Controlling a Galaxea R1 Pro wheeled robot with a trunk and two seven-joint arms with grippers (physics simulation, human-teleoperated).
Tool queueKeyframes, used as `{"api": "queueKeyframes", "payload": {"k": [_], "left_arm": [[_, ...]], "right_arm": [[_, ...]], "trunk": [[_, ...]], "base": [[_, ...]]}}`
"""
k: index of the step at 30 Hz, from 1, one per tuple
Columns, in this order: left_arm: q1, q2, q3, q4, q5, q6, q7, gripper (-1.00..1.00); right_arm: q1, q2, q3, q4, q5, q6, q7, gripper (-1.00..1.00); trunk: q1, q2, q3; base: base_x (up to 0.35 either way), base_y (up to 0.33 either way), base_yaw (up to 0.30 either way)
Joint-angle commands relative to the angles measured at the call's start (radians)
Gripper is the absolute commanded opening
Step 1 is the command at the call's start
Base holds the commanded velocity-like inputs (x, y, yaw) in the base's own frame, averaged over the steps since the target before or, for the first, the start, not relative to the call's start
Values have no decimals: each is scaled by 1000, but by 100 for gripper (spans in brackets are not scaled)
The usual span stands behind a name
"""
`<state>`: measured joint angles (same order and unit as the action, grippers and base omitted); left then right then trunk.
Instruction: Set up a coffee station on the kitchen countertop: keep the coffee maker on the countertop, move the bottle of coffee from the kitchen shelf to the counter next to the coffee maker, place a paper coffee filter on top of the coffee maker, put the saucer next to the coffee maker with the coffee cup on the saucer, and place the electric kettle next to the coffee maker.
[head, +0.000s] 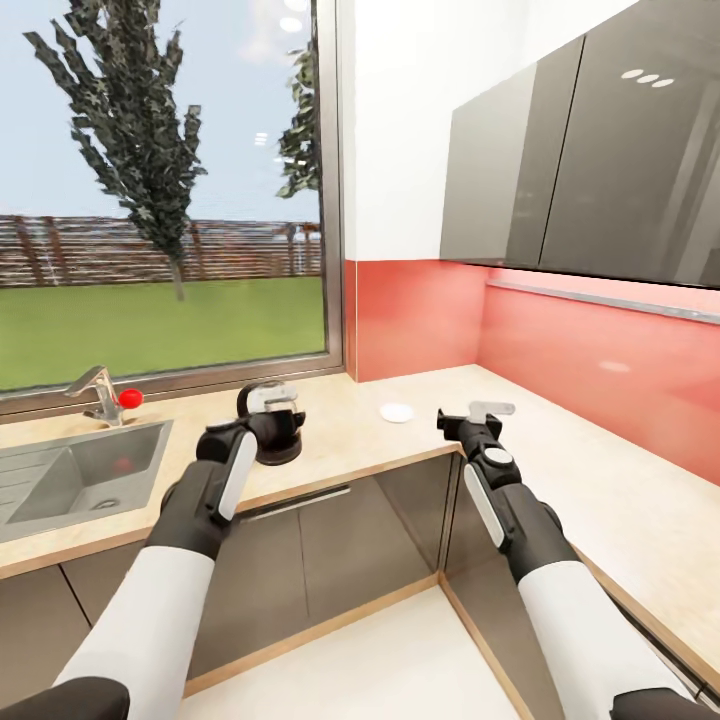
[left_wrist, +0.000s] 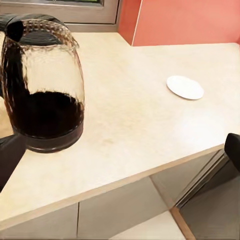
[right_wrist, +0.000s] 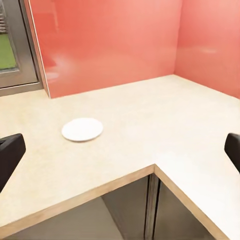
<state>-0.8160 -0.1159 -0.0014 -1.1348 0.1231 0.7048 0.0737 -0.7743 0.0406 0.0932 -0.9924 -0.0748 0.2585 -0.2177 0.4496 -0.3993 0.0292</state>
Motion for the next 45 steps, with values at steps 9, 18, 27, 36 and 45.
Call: {"api": "queueKeyframes", "payload": {"k": [9,18,27,36,45], "left_arm": [[3,-1,0,0,12,3,6,100],[3,-5,-61,7,13,3,6,100],[4,-5,-62,7,13,2,6,100],[5,-18,-63,8,13,2,6,100],[5,-26,-66,9,13,2,6,100]], "right_arm": [[3,7,3,0,-12,56,-9,100],[4,9,3,1,-11,60,-9,100],[4,9,3,2,-11,59,-9,100],[6,8,2,3,-11,59,-11,100],[6,5,2,3,-11,60,-11,100]], "trunk": [[0,-1,0],[0,-1,0],[0,-1,0],[0,-1,0],[0,-1,0]], "base": [[56,0,0],[265,-111,45],[245,-192,258],[237,-198,274],[237,-198,82]]}}
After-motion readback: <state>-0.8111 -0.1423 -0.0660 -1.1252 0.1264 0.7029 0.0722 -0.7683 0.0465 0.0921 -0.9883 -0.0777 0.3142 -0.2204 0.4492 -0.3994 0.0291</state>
